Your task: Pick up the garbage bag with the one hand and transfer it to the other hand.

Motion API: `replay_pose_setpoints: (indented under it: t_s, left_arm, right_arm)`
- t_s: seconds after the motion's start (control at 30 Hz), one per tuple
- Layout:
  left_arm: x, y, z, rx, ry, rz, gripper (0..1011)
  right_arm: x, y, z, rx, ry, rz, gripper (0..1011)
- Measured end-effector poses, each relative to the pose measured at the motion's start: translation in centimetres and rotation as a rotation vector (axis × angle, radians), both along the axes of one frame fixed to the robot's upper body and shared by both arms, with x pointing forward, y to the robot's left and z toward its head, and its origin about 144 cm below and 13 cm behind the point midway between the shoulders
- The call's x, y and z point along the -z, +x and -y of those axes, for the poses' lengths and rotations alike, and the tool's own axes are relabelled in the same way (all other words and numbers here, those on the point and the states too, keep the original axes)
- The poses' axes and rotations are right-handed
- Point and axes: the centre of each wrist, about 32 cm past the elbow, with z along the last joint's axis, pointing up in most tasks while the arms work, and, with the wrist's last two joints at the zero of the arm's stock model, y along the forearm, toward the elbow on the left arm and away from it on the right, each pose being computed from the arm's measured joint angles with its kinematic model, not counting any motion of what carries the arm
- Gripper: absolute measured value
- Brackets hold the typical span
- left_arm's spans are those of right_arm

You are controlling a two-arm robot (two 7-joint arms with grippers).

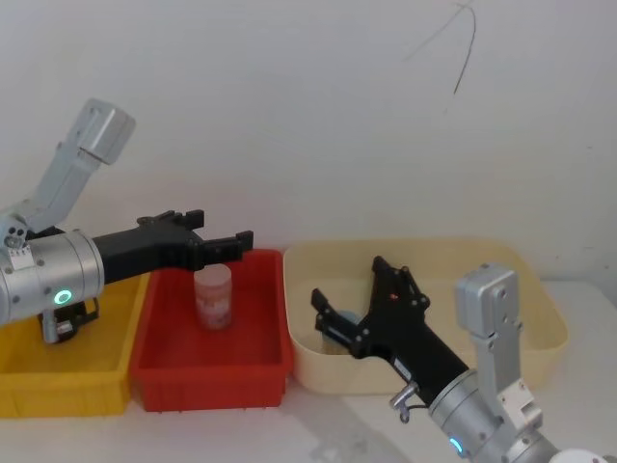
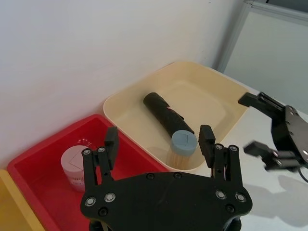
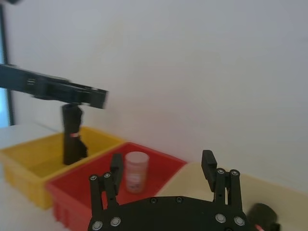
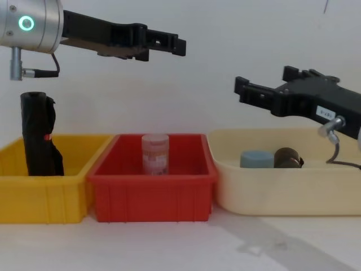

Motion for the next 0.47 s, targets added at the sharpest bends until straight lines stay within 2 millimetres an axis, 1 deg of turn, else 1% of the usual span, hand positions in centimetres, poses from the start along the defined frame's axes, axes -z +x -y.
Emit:
replay_pose_setpoints:
  t_s: [0.17,0.47]
  left_arm:
    - [0.2,0.1,-0.1,0.004,0.002,-0.003,1001]
    - [0.3,0.1,-0.1,0.008,0.003,-0.005,1001]
  right_arm:
    - [0.0,-1.1,-0.7,-0.063,-0.01,0.015,1001]
    - [0.0,-1.8,-1.2,-0.107,-0.016,0.025,1001]
